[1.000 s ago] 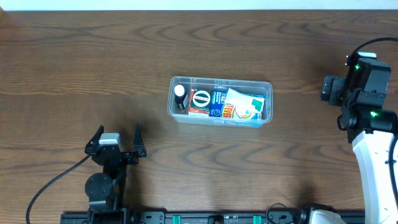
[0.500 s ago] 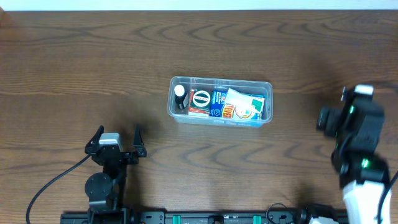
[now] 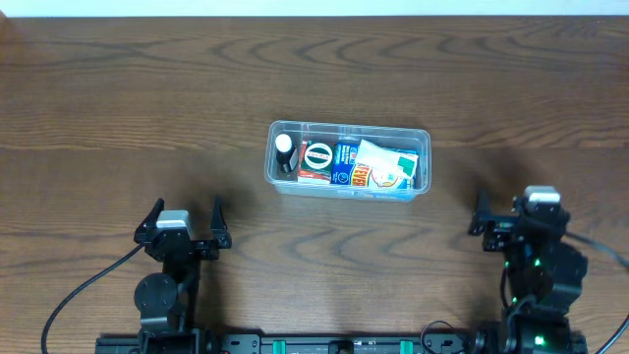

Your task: Pack container

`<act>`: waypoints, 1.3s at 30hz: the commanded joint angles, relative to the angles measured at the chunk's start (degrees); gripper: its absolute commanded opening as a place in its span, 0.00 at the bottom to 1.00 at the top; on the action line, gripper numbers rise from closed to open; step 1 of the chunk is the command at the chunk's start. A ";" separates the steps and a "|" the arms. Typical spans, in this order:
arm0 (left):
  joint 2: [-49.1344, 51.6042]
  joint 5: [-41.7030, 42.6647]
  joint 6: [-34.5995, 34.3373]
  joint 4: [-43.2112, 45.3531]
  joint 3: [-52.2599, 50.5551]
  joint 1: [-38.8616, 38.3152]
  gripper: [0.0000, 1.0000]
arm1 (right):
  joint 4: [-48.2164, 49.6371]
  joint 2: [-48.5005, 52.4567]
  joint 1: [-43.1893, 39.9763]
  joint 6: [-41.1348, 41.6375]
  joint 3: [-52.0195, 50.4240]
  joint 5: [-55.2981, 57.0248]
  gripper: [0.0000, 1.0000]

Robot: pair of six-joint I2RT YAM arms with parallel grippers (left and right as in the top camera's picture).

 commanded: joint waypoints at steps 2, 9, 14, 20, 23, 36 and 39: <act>-0.28 0.83 0.81 -2.05 -0.94 0.33 0.98 | 0.24 -5.25 -0.17 -0.33 -4.15 -3.28 0.99; -0.28 0.83 0.81 -2.05 -0.94 0.33 0.98 | 4.52 -10.78 -0.17 -0.31 -10.58 -3.30 0.99; -0.28 0.83 0.81 -2.05 -0.94 0.33 0.98 | 7.19 -11.89 -0.20 -0.35 -12.50 -2.10 0.99; -0.28 0.83 0.81 -2.05 -0.94 0.33 0.98 | 8.22 -11.91 -0.17 -0.35 -13.31 2.51 0.99; -0.28 0.83 0.81 -2.05 -0.94 0.33 0.98 | 8.24 -12.52 -0.17 -0.33 -13.31 2.29 0.99; -0.28 0.83 0.81 -2.05 -0.94 0.33 0.98 | 8.26 -18.08 0.15 -0.33 -13.31 2.32 0.99; -0.28 0.83 0.81 -2.05 -0.94 0.33 0.98 | 8.26 -18.08 0.44 -0.33 -13.31 2.34 0.99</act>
